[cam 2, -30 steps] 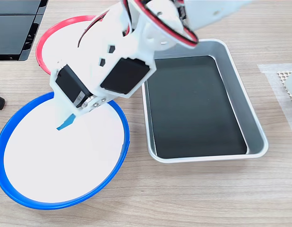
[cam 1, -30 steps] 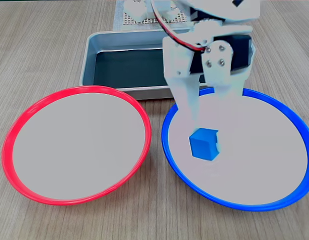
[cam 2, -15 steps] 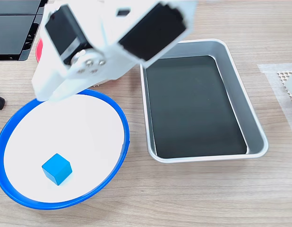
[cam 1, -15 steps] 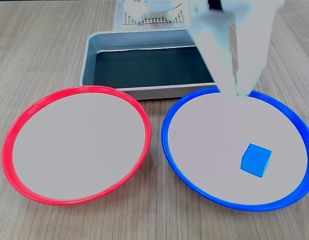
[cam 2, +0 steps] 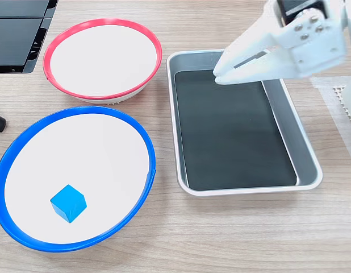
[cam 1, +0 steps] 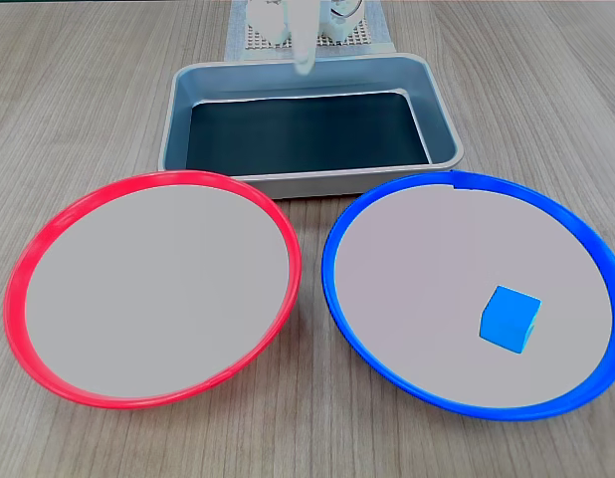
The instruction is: Move a blue block from tray to blue dish
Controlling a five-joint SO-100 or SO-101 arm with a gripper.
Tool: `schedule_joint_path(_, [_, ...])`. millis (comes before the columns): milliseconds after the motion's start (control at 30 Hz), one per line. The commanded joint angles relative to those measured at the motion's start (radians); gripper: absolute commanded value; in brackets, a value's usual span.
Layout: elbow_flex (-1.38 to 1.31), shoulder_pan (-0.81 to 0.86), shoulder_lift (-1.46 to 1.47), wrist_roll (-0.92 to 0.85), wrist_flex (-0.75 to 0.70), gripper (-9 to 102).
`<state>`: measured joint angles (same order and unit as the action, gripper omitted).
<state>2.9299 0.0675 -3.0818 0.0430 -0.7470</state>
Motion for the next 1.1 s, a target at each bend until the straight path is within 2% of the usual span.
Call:
schedule_joint_path(0, [0.094,0.008,-0.144,0.026,-0.040,0])
schedule_joint_path(100, [0.094,0.009,-0.216,0.061,-0.181,0])
schedule_joint_path(200, [0.094,0.025,-0.245,0.086,-0.250,0])
schedule_joint_path(1067, [0.094,0.025,-0.245,0.086,-0.250,0])
